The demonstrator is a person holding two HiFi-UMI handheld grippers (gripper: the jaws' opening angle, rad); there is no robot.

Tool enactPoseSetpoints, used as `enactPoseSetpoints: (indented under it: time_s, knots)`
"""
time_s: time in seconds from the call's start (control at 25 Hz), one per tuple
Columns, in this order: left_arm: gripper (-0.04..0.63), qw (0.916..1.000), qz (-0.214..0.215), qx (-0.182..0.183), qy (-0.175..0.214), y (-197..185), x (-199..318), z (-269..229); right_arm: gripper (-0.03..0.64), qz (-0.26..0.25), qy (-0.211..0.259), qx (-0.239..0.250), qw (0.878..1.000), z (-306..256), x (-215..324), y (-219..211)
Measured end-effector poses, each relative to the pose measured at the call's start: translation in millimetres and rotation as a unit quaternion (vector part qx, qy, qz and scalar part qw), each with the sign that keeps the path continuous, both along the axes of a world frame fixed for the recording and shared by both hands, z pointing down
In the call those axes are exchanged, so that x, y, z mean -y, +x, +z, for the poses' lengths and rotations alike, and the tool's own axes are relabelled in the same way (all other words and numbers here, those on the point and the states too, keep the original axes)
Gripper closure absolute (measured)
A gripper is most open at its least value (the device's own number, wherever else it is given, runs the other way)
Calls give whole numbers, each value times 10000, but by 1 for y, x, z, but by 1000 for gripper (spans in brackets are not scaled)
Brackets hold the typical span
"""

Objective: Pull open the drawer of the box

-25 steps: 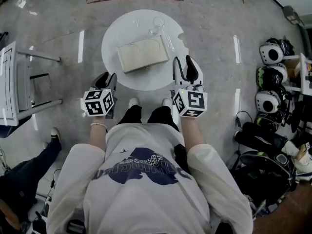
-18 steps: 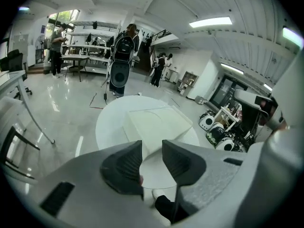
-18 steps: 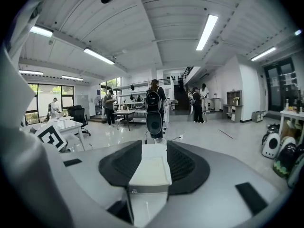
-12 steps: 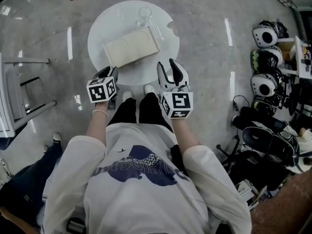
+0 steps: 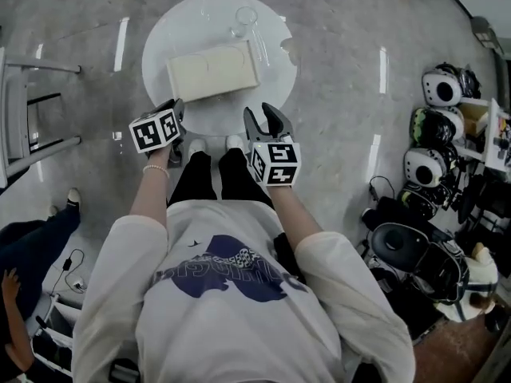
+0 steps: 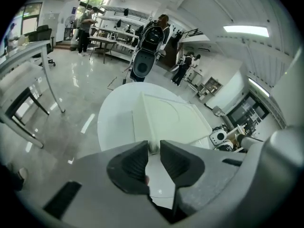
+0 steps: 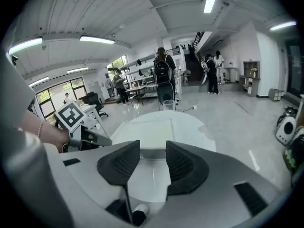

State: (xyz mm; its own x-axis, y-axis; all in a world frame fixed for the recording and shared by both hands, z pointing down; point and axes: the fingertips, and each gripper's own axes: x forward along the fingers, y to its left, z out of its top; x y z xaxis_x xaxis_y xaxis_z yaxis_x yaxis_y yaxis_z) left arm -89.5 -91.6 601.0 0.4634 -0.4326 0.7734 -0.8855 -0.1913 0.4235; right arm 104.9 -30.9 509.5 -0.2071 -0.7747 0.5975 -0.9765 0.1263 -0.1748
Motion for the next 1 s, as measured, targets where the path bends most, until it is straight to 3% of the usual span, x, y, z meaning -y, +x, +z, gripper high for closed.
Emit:
enactPoseSetpoints:
  time_s: [0.24, 0.4, 0.56, 1.0]
  knots:
    - [512, 9994, -323, -41, -122, 0, 3, 0, 437, -520, -807, 232, 9951, 41, 2, -16]
    - [512, 9983, -458, -208, -310, 0, 5, 3, 436, -460, -1472, 697, 9856, 69, 9, -26]
    - [512, 9982, -468, -151, -337, 0, 4, 1, 430, -777, -1882, 712, 9765, 87, 17, -42]
    - [512, 9972, -641, -237, -304, -2, 5, -1, 422, -1099, -3314, 1079, 9308, 134, 27, -72]
